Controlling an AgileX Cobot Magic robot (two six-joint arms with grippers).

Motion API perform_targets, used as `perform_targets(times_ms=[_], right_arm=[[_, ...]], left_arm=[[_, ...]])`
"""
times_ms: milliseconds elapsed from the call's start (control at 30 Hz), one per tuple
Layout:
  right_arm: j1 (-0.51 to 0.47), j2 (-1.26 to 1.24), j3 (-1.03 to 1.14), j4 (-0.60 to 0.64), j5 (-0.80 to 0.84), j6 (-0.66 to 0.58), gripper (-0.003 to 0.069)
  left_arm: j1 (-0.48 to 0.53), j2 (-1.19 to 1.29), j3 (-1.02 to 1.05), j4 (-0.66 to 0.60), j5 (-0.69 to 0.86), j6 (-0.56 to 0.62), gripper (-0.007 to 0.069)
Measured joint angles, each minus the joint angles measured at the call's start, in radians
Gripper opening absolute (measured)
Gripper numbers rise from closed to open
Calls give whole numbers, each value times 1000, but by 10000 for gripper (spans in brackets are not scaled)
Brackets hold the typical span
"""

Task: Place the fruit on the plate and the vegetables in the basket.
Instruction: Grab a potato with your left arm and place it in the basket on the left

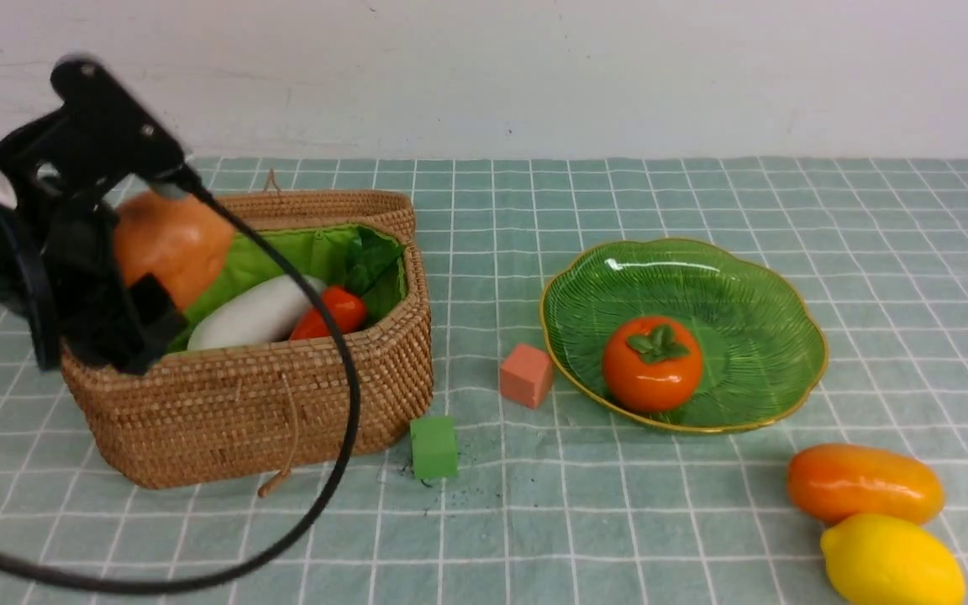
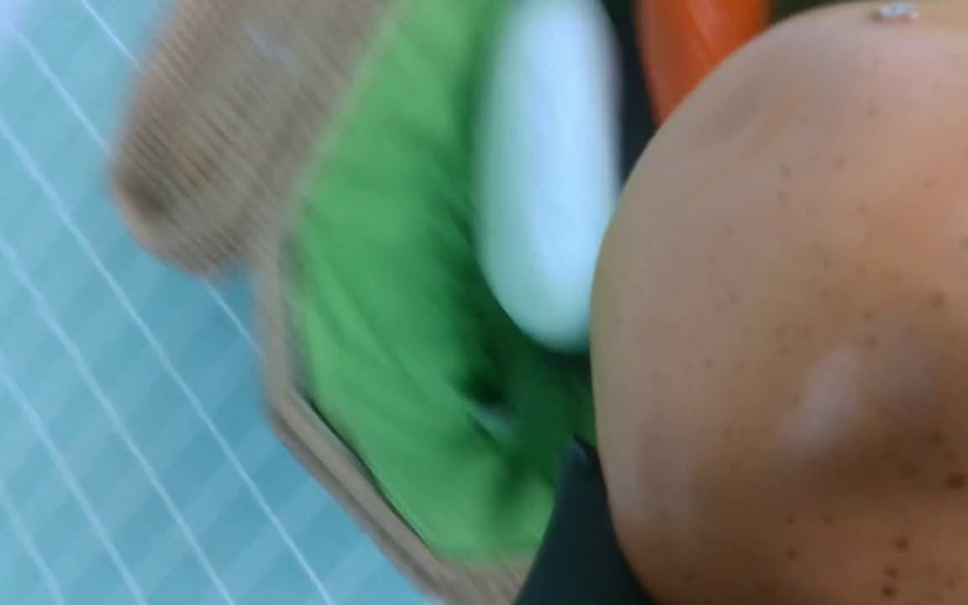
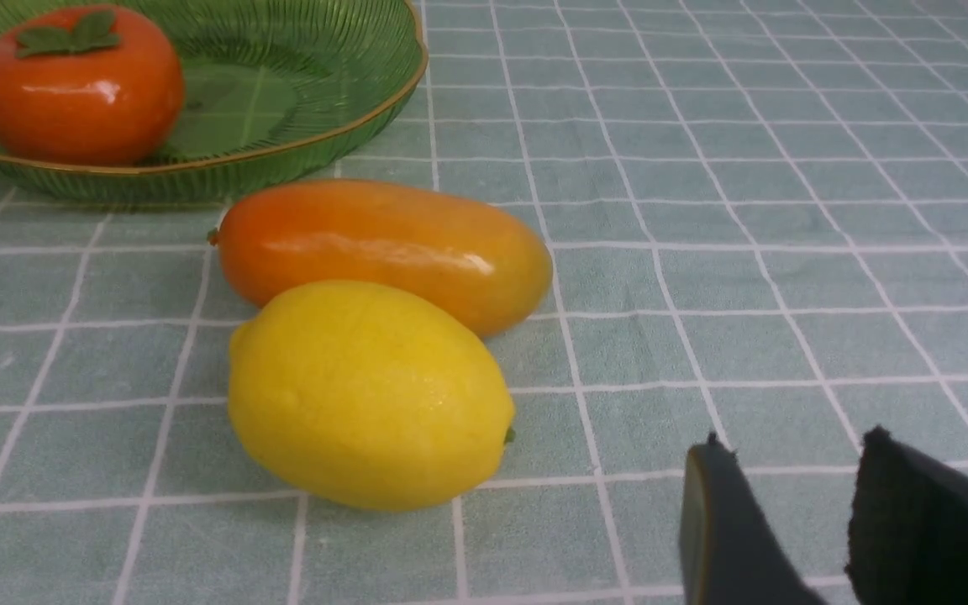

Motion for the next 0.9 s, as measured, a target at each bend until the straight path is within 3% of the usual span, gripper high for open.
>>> perform_targets(times_ms=[233,467,600,900], right_arm=[[0,0,0,0,0,0,242],[0,0,0,0,0,0,242],[0,0,0,0,0,0,242],[0,0,0,-1,0,0,242]], left_arm=[[0,210,-33,123,-207,-22,514],[0,267,-33,168,-214,-123,517],[0,267,-33,160,-209,-215,645],[0,261,-33,156,-156,-257,672]])
